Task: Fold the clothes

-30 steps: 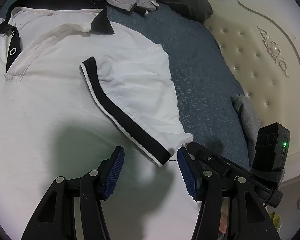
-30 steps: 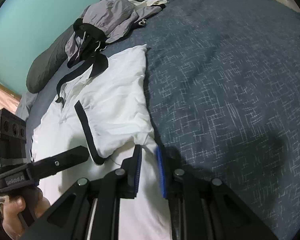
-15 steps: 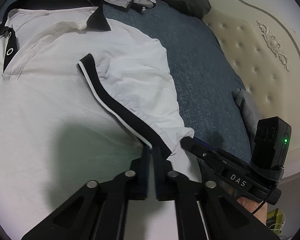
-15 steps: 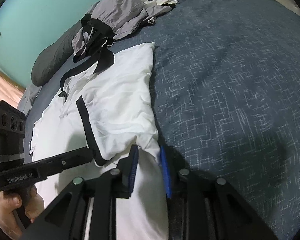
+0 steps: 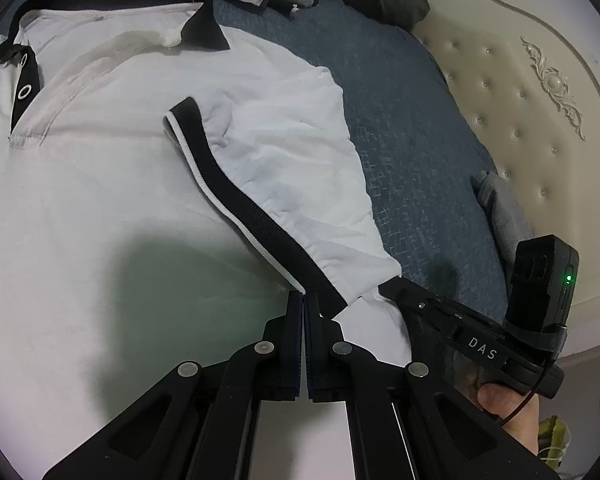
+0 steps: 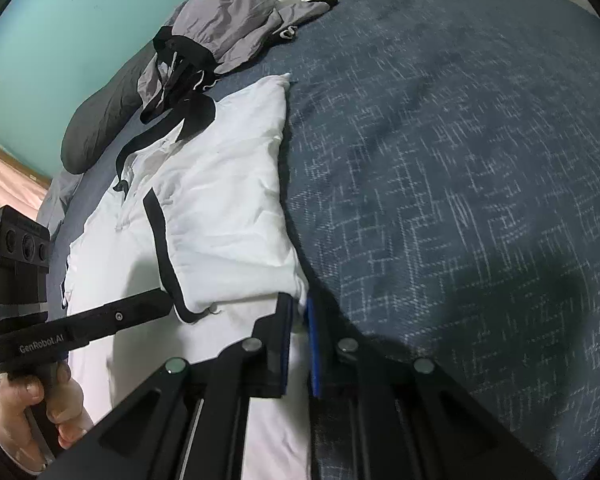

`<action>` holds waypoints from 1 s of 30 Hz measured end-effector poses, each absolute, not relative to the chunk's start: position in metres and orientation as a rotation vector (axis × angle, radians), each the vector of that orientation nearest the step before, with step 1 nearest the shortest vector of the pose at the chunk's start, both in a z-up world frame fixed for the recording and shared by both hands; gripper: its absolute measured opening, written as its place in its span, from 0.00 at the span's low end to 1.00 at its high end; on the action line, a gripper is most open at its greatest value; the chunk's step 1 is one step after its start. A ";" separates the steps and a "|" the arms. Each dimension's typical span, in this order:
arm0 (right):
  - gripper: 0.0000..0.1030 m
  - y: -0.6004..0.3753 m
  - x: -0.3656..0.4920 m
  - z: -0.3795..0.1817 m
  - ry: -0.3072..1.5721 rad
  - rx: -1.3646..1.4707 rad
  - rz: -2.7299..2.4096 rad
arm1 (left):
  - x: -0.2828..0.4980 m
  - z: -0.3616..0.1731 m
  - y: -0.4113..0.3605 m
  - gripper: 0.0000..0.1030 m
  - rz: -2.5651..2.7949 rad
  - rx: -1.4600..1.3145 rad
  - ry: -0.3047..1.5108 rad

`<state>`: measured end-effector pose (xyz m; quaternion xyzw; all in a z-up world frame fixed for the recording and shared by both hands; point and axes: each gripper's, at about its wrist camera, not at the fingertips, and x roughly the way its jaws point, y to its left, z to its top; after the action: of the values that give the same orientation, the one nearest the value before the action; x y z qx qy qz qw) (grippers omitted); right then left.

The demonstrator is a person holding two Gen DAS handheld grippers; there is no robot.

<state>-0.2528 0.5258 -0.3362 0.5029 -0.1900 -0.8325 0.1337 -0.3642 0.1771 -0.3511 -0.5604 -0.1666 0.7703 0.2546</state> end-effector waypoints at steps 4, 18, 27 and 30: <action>0.07 0.526 -0.253 -0.336 -0.547 1.477 -2.404 | -0.365 -0.352 0.177 0.01 2.101 -1.535 -0.438; 0.11 0.550 -0.254 -0.314 -0.781 1.337 -2.404 | -0.362 -0.353 0.180 0.01 2.127 -1.537 -0.396; 0.11 0.522 -0.263 -0.338 -0.689 1.433 -2.360 | -0.363 -0.354 0.183 0.01 2.131 -1.545 -0.381; 0.11 0.529 -0.261 -0.340 -0.722 1.471 -2.340 | -0.364 -0.354 0.184 0.01 2.133 -1.547 -0.379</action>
<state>-0.2612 0.5290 -0.3397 0.5098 -0.2502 -0.8108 0.1419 -0.3639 0.1839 -0.3535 -0.5645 -0.1381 0.7783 0.2377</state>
